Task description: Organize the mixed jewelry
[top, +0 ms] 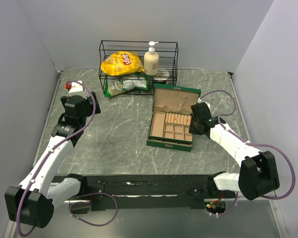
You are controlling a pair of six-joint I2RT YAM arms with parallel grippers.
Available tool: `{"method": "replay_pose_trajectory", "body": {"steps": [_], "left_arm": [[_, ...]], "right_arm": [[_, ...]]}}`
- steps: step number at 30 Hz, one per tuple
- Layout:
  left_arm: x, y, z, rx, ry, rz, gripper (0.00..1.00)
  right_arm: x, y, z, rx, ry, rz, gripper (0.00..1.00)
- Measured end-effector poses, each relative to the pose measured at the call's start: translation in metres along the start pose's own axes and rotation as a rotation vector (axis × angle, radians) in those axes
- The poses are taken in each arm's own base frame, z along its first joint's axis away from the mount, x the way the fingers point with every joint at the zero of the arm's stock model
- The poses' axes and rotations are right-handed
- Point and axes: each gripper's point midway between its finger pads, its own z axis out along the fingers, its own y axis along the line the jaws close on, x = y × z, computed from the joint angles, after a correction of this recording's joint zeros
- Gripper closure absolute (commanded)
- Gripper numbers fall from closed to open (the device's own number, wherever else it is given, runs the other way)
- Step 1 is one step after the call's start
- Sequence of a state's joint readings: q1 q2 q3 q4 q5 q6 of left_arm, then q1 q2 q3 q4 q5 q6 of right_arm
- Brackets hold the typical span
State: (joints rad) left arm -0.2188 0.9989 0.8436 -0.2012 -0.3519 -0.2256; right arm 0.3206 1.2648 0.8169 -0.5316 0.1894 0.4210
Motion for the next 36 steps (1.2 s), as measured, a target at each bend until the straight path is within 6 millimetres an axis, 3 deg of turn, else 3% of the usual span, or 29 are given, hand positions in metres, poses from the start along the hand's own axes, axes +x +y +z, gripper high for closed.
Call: {"method": "replay_pose_trajectory", "body": {"steps": [36], "left_arm": [[0.0097, -0.0029, 0.0055, 0.008, 0.035, 0.014, 0.04]], "right_arm": [[0.0067, 0.0051, 0.0026, -0.023, 0.053, -0.024, 1.00]]}}
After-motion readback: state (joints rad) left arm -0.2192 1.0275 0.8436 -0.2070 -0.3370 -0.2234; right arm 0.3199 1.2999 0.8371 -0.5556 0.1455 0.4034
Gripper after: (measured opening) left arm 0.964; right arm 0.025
